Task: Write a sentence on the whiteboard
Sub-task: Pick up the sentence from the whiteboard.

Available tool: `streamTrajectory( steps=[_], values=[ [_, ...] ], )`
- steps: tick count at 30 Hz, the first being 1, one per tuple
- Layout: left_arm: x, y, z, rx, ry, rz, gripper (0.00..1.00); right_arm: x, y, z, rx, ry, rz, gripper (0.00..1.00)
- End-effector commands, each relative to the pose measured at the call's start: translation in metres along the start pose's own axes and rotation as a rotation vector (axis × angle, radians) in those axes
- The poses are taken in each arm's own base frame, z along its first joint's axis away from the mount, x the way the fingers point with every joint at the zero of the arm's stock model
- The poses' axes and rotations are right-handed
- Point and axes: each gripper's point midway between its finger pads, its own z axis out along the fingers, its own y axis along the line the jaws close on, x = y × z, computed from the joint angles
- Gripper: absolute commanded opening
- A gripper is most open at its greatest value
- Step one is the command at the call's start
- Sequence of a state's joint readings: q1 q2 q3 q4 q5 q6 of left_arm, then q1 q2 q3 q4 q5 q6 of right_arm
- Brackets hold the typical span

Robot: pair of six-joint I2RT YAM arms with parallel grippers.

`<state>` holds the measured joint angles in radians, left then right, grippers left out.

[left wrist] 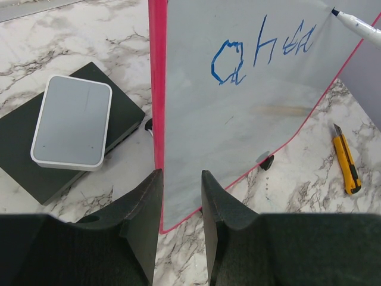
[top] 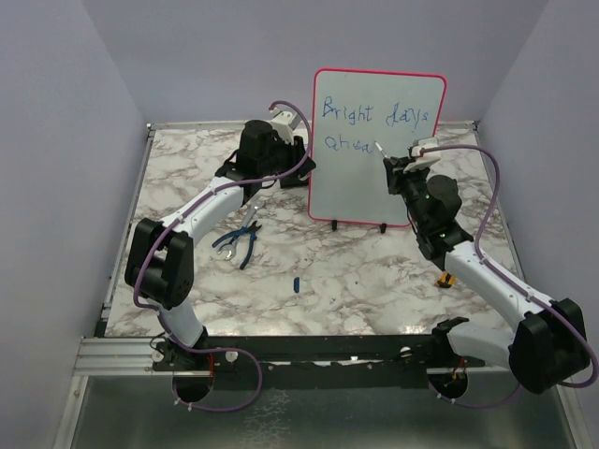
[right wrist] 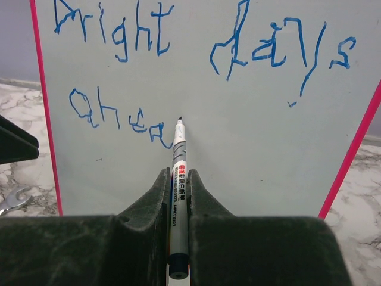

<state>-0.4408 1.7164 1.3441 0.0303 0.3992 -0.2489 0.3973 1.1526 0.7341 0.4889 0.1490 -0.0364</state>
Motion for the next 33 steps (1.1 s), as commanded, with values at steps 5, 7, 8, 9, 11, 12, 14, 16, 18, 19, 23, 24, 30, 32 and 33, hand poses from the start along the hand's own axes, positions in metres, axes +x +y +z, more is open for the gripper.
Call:
streamTrajectory(
  steps=[5,7,8,9,11,12,14,16,18,19,23,24,30,32,33],
  values=[
    [-0.005,-0.001,-0.003,0.006,-0.007,0.014,0.34,-0.019,0.000,0.011,0.003,-0.042,-0.005,0.01],
    [-0.005,-0.002,-0.003,0.008,-0.008,0.015,0.34,-0.019,0.002,0.012,-0.007,-0.039,-0.006,0.01],
    [-0.006,-0.002,-0.004,0.008,-0.009,0.015,0.34,-0.018,0.002,0.012,-0.009,-0.036,-0.006,0.01],
    [-0.006,-0.002,-0.004,0.008,-0.010,0.016,0.34,-0.017,0.003,0.012,-0.012,-0.031,-0.005,0.01],
    [-0.007,-0.003,-0.004,0.008,-0.012,0.016,0.34,-0.014,0.004,0.011,-0.016,-0.022,-0.004,0.01],
    [-0.008,-0.003,-0.004,0.009,-0.013,0.018,0.34,-0.012,0.004,0.011,-0.019,-0.018,-0.004,0.01],
    [-0.008,-0.003,-0.005,0.011,-0.014,0.017,0.34,-0.009,0.005,0.010,-0.021,-0.008,-0.003,0.01],
    [-0.009,-0.004,-0.005,0.011,-0.015,0.018,0.34,-0.006,0.005,0.009,-0.024,0.001,-0.001,0.01],
    [-0.009,-0.004,-0.006,0.012,-0.016,0.017,0.34,-0.002,0.005,0.008,-0.026,0.012,0.000,0.01],
    [-0.009,-0.004,-0.006,0.012,-0.017,0.017,0.34,0.000,0.006,0.008,-0.027,0.017,0.001,0.01],
    [-0.010,-0.005,-0.006,0.014,-0.019,0.018,0.34,0.006,0.006,0.007,-0.029,0.036,0.004,0.01],
    [-0.010,-0.005,-0.007,0.015,-0.019,0.018,0.34,0.007,0.006,0.007,-0.028,0.039,0.004,0.01],
    [-0.011,-0.006,-0.007,0.016,-0.021,0.020,0.34,0.014,0.006,0.005,-0.026,0.060,0.007,0.01],
    [-0.011,-0.006,-0.007,0.015,-0.020,0.020,0.34,0.016,0.006,0.004,-0.025,0.065,0.009,0.01],
    [-0.011,-0.006,-0.007,0.016,-0.020,0.020,0.34,0.017,0.006,0.004,-0.024,0.067,0.010,0.01]
  ],
)
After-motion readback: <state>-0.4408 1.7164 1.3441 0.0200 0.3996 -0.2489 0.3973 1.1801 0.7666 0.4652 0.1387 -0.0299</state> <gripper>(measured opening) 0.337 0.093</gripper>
